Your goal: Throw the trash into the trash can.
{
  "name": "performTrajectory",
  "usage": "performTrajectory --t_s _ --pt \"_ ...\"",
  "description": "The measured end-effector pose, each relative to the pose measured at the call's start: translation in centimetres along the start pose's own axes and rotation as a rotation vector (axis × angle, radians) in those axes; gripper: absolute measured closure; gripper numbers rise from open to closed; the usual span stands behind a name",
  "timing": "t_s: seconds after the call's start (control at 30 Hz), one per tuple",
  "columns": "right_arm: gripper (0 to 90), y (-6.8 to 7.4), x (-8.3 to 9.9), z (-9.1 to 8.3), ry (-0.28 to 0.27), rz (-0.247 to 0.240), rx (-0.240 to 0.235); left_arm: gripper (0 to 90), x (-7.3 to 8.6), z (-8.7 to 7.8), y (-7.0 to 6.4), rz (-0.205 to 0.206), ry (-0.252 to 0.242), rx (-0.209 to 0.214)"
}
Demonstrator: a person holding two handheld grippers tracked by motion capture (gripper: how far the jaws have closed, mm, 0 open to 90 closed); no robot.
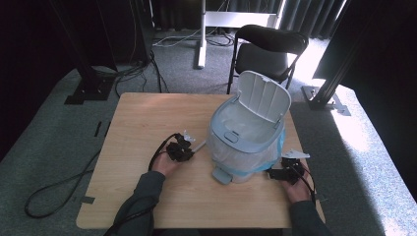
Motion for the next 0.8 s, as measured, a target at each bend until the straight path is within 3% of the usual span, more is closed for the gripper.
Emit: performTrajectory --t_s 0.8 --pt "12.9 0.0 0.0 0.0 0.0 0.0 0.0 79.2 0.6 -3.5 2.4 -0.084 -0.138 0.001"
Point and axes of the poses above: each handheld gripper's, and its own axes: z roughly forward along the jaws, x roughly out of its underside, y roughly to its left, the point moved 2 cm from there along z, roughly forward along the jaws
